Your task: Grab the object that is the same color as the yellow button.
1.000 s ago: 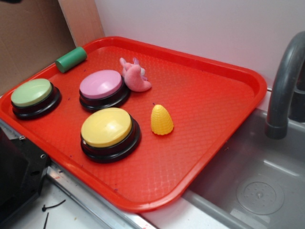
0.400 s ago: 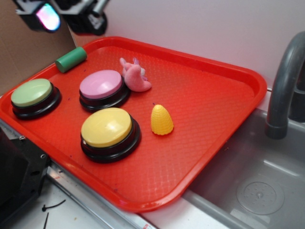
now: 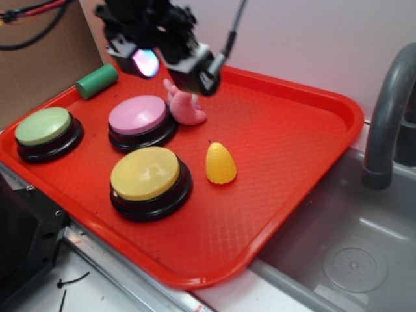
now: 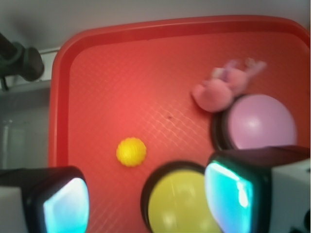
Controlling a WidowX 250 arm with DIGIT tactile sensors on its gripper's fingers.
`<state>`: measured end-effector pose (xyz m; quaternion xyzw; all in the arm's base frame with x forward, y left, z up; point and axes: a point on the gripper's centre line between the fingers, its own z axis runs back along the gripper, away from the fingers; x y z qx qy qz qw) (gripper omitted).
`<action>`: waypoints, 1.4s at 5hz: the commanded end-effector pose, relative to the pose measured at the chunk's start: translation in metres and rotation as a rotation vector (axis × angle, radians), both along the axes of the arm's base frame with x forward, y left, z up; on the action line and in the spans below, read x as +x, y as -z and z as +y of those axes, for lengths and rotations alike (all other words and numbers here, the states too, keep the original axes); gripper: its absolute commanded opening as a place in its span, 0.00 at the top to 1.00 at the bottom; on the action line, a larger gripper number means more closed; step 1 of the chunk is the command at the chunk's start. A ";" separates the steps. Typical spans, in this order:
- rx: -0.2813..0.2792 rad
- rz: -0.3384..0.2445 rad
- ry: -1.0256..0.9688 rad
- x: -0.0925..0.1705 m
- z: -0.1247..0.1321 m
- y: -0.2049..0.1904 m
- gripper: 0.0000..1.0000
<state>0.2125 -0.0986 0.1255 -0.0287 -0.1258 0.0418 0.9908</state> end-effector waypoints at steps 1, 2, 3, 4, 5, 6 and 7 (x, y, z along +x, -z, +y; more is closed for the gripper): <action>-0.011 0.008 0.173 0.020 -0.018 0.033 0.00; -0.009 0.048 0.223 0.020 -0.022 0.051 0.00; 0.022 0.077 0.254 0.022 -0.027 0.070 0.00; 0.055 0.101 0.292 0.020 -0.028 0.085 0.00; 0.055 0.129 0.287 0.019 -0.024 0.094 0.53; 0.062 0.135 0.263 0.020 -0.020 0.095 1.00; 0.069 0.166 0.274 0.021 -0.021 0.098 1.00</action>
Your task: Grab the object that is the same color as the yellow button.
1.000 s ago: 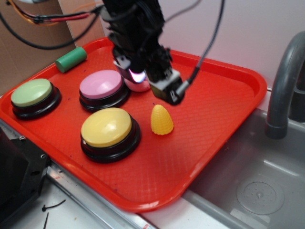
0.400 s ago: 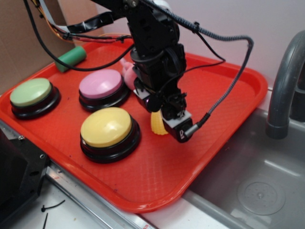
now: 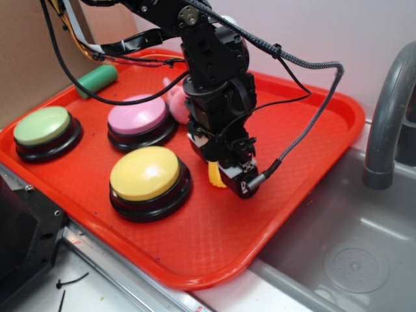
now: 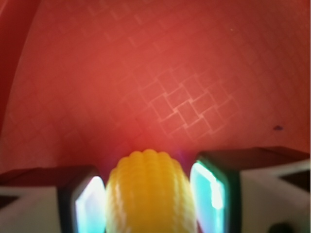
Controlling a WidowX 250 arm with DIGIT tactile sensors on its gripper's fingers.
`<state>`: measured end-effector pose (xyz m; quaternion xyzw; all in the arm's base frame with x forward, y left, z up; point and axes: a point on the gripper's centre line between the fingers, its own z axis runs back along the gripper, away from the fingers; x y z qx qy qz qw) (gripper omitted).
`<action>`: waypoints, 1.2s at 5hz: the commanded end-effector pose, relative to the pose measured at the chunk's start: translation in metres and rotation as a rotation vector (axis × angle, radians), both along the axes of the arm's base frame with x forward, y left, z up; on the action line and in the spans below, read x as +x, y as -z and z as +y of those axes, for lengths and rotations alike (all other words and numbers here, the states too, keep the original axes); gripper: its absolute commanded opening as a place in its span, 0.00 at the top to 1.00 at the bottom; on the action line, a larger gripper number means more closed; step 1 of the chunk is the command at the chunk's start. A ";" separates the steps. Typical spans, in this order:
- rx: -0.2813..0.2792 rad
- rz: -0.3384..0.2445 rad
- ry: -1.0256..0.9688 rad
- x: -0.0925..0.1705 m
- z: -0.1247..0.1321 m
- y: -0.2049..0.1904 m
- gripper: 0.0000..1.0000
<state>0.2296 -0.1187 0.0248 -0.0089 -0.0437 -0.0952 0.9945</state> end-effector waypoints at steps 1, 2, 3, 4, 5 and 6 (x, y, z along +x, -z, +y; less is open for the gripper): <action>-0.016 0.036 -0.045 0.008 0.006 -0.018 1.00; -0.033 0.009 -0.170 0.022 0.015 -0.057 1.00; -0.076 -0.035 -0.284 0.025 0.023 -0.098 1.00; -0.121 -0.102 -0.375 0.020 0.032 -0.142 1.00; -0.213 -0.136 -0.441 0.013 0.046 -0.174 1.00; -0.177 -0.171 -0.497 0.008 0.050 -0.181 1.00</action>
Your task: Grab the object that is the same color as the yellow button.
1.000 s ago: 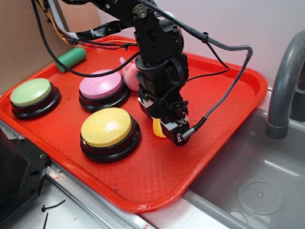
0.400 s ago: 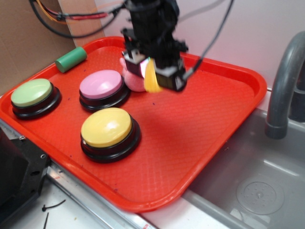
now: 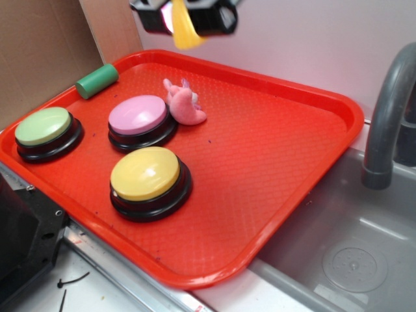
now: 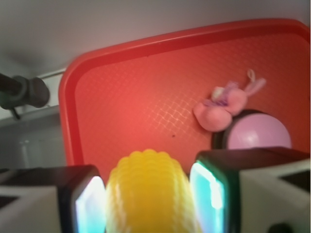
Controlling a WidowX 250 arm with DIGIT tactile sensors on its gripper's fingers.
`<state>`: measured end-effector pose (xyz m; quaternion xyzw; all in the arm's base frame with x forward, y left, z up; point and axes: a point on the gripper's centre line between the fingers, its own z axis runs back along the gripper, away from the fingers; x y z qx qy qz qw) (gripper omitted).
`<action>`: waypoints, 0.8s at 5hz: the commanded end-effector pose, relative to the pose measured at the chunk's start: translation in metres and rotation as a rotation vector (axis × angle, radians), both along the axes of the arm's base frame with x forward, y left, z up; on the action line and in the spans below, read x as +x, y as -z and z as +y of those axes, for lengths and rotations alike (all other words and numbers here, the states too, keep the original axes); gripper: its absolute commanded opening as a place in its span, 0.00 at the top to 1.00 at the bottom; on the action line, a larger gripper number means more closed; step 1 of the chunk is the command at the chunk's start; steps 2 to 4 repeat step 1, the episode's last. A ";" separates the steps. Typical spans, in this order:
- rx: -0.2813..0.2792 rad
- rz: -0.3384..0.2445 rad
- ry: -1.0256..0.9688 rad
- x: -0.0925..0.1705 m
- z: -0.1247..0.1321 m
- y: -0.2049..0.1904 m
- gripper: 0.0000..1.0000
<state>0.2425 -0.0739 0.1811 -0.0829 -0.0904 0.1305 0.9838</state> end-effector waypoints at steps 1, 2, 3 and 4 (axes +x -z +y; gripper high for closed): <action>0.073 -0.020 -0.036 -0.001 0.001 -0.013 1.00; 0.073 -0.020 -0.036 -0.001 0.001 -0.013 1.00; 0.073 -0.020 -0.036 -0.001 0.001 -0.013 1.00; 0.073 -0.020 -0.036 -0.001 0.001 -0.013 1.00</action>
